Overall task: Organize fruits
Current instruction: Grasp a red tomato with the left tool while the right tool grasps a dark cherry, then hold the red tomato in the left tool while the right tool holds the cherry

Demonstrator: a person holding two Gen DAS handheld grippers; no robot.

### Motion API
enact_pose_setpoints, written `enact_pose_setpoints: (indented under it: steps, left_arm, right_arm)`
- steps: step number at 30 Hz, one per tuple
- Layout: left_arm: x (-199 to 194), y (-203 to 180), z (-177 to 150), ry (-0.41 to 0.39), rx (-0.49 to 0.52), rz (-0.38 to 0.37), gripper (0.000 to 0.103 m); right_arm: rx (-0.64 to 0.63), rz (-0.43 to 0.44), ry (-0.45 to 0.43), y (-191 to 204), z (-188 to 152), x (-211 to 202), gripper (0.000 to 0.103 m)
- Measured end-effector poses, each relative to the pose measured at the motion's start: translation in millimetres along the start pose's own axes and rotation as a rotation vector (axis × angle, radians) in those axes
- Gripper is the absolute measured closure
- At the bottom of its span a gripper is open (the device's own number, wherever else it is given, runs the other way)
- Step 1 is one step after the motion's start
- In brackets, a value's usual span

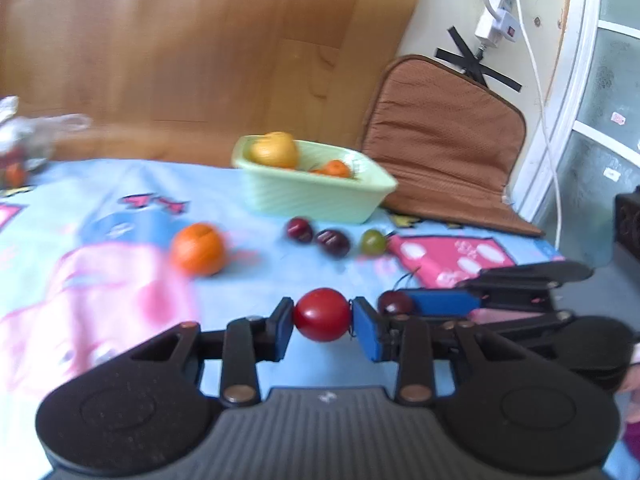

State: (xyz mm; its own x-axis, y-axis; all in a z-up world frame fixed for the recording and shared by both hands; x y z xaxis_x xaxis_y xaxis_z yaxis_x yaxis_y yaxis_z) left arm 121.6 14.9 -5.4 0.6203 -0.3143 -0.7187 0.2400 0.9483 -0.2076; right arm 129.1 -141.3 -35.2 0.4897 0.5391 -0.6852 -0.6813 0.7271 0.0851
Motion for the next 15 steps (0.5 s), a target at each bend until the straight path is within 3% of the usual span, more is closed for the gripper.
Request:
enact_pose_setpoints:
  steps: [7, 15]
  left_arm:
    - [-22, 32, -31, -0.018, -0.074, 0.08, 0.071]
    - [-20, 37, -36, -0.017, -0.085, 0.067, 0.07]
  right_arm:
    - [-0.1, 0.006, 0.032, 50, -3, 17, 0.073]
    - [-0.072, -0.047, 0.034, 56, -3, 22, 0.07]
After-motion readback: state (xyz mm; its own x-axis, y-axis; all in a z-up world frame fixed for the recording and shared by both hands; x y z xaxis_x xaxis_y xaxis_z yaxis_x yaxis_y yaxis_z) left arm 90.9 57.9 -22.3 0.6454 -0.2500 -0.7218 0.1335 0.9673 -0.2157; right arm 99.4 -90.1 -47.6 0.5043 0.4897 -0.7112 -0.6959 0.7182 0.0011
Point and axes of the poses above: each gripper's, at about its wrist camera, not at the fingertips, and x roughly the way its jaws point, y to its left, z to its top, the point moved 4 cm from there along x, roughly the way its jaws point, and after that the axes turned 13 degrees about y, right-handed, at the moved point
